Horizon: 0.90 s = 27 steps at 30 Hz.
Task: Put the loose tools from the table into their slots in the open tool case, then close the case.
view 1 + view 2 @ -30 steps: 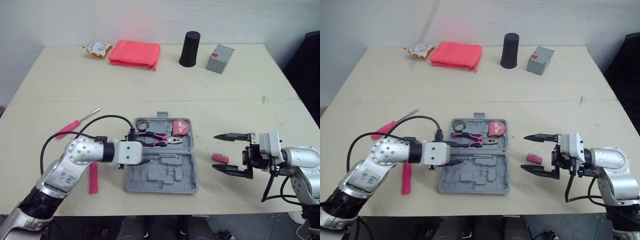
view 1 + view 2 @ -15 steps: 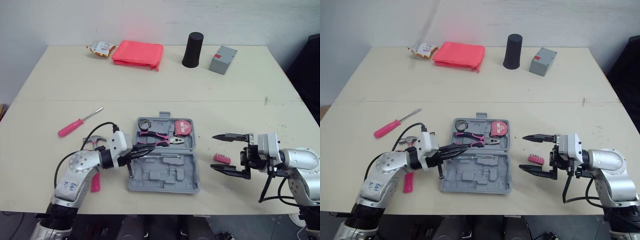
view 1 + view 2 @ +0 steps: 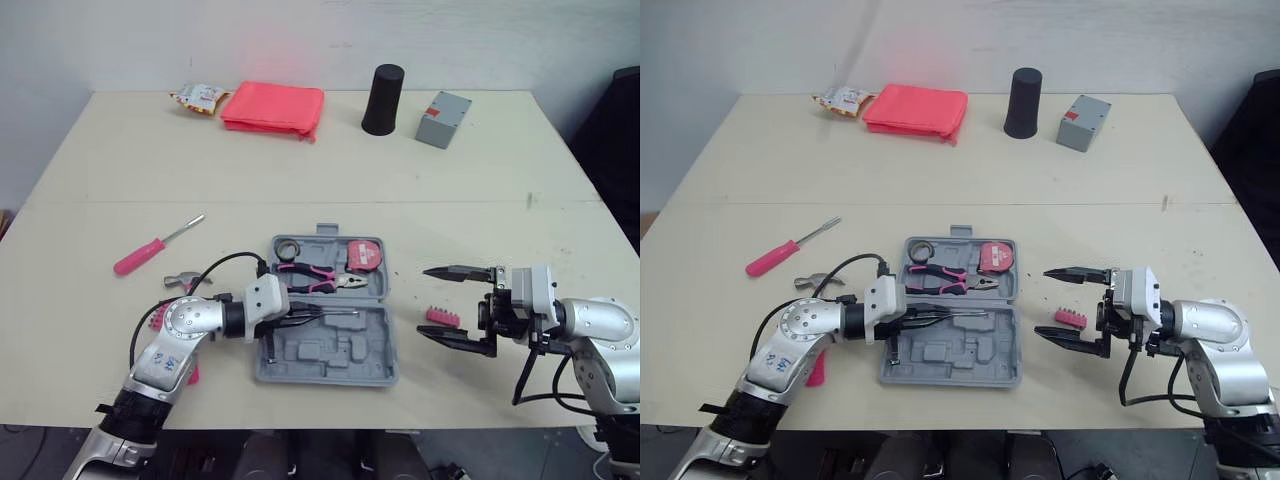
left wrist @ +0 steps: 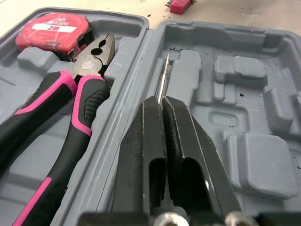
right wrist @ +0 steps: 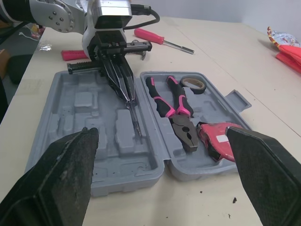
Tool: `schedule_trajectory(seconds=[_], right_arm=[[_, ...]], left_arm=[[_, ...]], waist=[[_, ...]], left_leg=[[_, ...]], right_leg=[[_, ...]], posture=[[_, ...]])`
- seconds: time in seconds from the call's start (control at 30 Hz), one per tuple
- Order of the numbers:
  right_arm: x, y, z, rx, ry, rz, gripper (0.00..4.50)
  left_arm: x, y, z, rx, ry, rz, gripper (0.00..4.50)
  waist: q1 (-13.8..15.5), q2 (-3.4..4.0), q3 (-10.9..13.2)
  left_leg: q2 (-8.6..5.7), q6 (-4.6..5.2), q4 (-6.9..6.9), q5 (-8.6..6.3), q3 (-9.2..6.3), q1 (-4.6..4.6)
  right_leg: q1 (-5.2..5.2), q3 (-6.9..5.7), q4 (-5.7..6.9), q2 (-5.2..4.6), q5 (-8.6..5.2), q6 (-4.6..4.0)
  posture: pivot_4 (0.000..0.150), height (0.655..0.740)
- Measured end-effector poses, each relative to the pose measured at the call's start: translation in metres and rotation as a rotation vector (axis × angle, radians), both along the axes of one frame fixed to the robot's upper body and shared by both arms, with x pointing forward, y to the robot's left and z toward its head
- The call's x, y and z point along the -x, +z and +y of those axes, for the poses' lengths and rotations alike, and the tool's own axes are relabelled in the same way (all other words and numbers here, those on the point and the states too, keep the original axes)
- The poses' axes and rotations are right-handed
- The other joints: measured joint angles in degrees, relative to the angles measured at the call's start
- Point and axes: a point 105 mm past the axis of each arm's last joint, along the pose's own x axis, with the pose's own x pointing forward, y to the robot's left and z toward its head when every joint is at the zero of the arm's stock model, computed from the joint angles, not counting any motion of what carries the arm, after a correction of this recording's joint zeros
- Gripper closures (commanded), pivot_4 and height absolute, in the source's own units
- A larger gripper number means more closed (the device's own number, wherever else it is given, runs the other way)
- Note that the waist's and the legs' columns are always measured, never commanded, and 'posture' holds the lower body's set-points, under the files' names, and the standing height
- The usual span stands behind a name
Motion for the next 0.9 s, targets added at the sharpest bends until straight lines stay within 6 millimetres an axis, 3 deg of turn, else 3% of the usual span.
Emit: schedule_trajectory(seconds=[0.43,0.67,0.83,0.9], right_arm=[[0.004,-0.004,0.001,0.003,0.004,0.010,0.00],[0.003,-0.006,-0.001,-0.007,-0.004,0.004,0.00],[0.002,-0.007,-0.005,-0.004,-0.016,-0.005,0.00],[0.000,-0.007,-0.014,0.003,-0.043,-0.001,0.00]], left_arm=[[-0.005,-0.009,-0.002,-0.106,0.066,0.117,4.40],[-0.007,-0.014,-0.007,-0.149,0.091,0.134,4.40],[-0.008,-0.005,-0.003,-0.052,0.078,0.032,4.40],[-0.007,0.009,0.005,-0.004,0.061,-0.027,4.40]], waist=[[0.00,-0.03,-0.32],[0.08,0.20,-1.63],[0.15,0.10,-1.56],[0.04,0.07,-1.49]], left_leg=[[0.00,-0.02,-0.05,-0.01,-0.01,0.25],[-0.02,-0.02,-0.13,-0.06,-0.01,0.39],[-0.05,-0.04,-0.13,-0.05,-0.07,0.18],[-0.04,-0.01,-0.14,-0.05,-0.07,0.08]], right_leg=[[0.19,0.23,0.04,-0.29,-0.01,-0.01],[0.32,0.35,-0.06,-0.35,-0.02,-0.03],[0.13,0.28,-0.04,-0.47,0.01,-0.08],[0.07,0.24,-0.10,-0.46,0.00,-0.09]], posture=[[0.150,0.7400],[0.150,0.7400],[0.150,0.7400],[0.150,0.7400]])
